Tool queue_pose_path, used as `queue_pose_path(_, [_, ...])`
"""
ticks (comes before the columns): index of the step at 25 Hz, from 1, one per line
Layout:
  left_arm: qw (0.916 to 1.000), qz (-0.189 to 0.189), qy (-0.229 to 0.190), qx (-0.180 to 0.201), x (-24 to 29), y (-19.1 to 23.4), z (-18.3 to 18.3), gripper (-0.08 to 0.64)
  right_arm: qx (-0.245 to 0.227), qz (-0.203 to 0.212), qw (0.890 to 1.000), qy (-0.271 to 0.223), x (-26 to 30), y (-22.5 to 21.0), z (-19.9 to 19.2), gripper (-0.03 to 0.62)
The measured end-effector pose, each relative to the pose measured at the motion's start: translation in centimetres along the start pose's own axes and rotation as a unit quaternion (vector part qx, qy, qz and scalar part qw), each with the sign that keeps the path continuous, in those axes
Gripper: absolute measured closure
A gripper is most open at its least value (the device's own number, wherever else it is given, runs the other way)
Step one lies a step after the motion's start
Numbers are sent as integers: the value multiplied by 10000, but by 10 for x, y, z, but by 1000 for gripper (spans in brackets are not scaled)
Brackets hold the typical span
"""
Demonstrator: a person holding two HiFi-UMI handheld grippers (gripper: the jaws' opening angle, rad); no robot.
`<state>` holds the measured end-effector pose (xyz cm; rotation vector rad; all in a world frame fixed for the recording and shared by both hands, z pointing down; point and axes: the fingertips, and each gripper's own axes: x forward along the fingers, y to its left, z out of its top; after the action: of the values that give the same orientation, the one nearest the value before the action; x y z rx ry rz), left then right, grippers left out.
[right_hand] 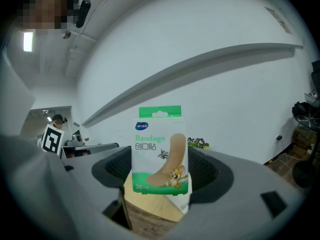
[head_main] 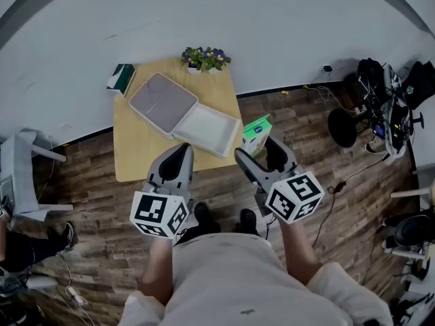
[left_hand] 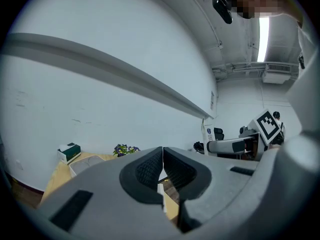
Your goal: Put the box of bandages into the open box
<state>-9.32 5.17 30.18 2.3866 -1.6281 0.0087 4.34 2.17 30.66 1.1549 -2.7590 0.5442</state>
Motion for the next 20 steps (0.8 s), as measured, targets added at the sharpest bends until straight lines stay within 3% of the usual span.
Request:
queue_pose_path(11, [9987, -444, 201, -115, 4, 17, -14, 554, 202, -339, 9986, 366, 17, 12, -32, 239])
queue_pose_path(20, [9972, -536, 431, -305, -3, 26, -38, 554, 341, -388, 9954, 810, 35, 16, -73, 241])
